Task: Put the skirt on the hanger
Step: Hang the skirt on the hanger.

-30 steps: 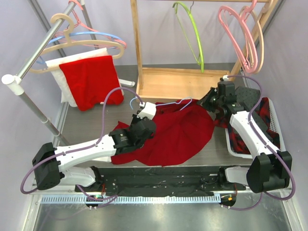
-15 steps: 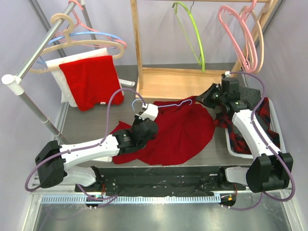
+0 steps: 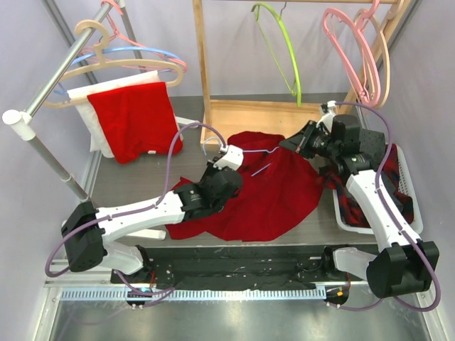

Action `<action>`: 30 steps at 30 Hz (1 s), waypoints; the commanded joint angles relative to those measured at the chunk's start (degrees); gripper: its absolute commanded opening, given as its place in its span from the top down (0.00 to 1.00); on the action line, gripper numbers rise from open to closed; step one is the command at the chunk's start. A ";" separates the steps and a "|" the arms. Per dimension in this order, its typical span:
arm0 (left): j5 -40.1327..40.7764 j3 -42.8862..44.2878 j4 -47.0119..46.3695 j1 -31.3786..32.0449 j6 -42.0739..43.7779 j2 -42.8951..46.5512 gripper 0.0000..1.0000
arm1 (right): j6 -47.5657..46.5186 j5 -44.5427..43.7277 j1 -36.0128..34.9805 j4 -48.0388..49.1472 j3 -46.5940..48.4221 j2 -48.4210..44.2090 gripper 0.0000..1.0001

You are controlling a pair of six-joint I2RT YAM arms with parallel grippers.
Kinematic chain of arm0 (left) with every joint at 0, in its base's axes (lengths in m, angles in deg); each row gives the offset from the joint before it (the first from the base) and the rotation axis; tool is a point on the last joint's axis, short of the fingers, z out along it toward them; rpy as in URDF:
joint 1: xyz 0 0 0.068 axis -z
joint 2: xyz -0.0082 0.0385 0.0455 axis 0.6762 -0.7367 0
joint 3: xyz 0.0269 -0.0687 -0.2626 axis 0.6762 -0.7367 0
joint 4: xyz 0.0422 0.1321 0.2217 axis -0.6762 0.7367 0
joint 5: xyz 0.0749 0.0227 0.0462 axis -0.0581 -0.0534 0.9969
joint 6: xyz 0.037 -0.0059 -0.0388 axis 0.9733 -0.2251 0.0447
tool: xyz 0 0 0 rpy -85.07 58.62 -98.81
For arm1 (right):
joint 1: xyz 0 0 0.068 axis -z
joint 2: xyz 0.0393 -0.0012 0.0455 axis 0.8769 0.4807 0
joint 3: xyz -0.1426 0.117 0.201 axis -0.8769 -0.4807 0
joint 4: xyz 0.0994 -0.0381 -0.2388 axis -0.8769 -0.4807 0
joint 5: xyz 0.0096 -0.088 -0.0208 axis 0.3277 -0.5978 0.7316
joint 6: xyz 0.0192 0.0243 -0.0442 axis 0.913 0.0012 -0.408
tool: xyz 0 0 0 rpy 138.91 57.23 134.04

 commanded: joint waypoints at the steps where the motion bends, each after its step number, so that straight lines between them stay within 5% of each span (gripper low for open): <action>1: -2.50 7.46 -5.91 0.23 6.31 -1.83 1.00 | -5.69 2.61 -5.20 -0.13 -0.67 -1.96 0.99; 9: -16.55 14.15 -6.26 -2.05 10.71 -1.75 1.00 | -10.00 -2.07 -14.26 -1.72 3.02 -4.51 0.99; 17: -41.24 16.53 -7.32 -7.59 9.49 1.77 1.00 | -12.11 -1.01 -21.28 -0.32 7.06 -4.52 0.99; 30: -50.50 9.50 -5.91 -10.49 10.01 9.57 1.00 | -15.01 -16.65 -26.39 -7.87 -1.28 -7.23 0.95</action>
